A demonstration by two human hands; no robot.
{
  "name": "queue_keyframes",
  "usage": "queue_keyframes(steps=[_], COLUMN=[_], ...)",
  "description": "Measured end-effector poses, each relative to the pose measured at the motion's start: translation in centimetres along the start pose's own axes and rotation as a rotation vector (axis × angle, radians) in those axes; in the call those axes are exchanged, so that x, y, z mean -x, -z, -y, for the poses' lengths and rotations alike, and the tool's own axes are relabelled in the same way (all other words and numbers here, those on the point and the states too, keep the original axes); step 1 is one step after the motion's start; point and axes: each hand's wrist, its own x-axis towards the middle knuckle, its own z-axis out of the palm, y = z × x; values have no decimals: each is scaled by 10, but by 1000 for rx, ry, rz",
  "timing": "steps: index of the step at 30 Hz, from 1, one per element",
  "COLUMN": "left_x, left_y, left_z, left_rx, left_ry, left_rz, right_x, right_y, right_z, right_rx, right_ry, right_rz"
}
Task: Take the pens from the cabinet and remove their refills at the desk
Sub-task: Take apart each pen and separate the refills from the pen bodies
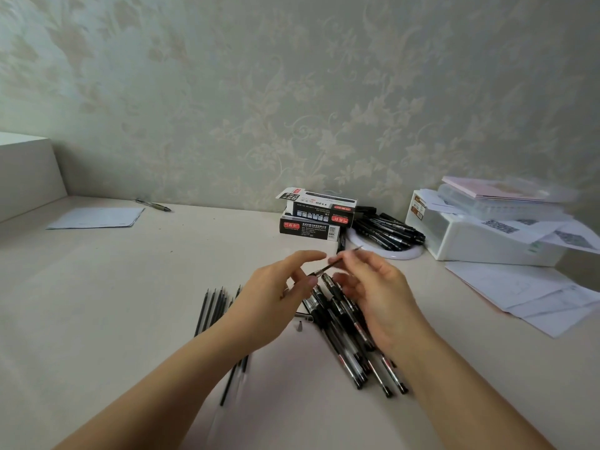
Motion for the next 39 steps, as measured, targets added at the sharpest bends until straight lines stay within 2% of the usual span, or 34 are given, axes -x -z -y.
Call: queue_keyframes(steps=[2,4,6,9,12,14,19,25,39], left_x=[1,1,1,3,5,7,12,14,5], left_y=[2,7,15,30,43,49,56,48,31], left_z=[1,2,4,8,8,8,8,10,23], left_rx=[-103,-214,-322,-453,-550,-615,-689,-671,-665], left_ry=[25,50,105,259,365,410,507,500,441], left_rz=[17,18,9,13,44,125,286,395,175], right_x=[-6,-11,-16,-22,-24,-24,-25,-25,-28], right_y=[9,22,38,54,60,61,61,60,62], right_z=[9,17,20,11,-1,-8,-14,-15,-18], right_rx=[-86,-18,285,874,1128,1218,1271,1282,1304], right_ry=[103,244,366,426,409,349,251,240,254], right_rz=[-131,-253,-325,-322,-305,-275,-235,-227,-242])
